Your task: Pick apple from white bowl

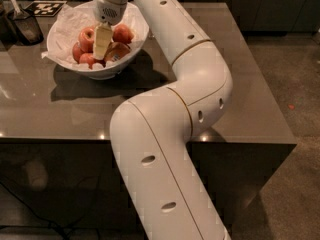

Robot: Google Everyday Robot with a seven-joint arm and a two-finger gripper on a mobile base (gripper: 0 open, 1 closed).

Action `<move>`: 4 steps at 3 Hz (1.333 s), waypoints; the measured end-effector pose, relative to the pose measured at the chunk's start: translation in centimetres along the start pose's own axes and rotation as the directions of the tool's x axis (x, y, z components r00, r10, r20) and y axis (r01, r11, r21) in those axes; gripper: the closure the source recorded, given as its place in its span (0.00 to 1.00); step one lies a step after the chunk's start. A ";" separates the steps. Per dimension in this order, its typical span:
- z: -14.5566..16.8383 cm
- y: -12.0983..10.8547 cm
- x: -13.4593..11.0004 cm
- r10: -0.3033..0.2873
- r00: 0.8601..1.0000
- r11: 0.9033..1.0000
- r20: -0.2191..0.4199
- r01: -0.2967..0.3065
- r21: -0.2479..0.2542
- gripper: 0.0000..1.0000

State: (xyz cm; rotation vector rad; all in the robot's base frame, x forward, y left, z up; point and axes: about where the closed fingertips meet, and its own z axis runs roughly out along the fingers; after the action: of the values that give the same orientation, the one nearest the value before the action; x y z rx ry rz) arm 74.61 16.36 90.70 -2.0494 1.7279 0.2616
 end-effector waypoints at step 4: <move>-1.1 -0.9 -0.4 0.002 1.000 0.999 0.017 -0.003 0.050 1.00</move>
Offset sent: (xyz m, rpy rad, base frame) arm 0.0000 0.0000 0.0000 0.0000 0.0000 0.0000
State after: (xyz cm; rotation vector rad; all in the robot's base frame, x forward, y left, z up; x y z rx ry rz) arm 75.26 16.36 92.03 -2.0041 1.7095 0.2335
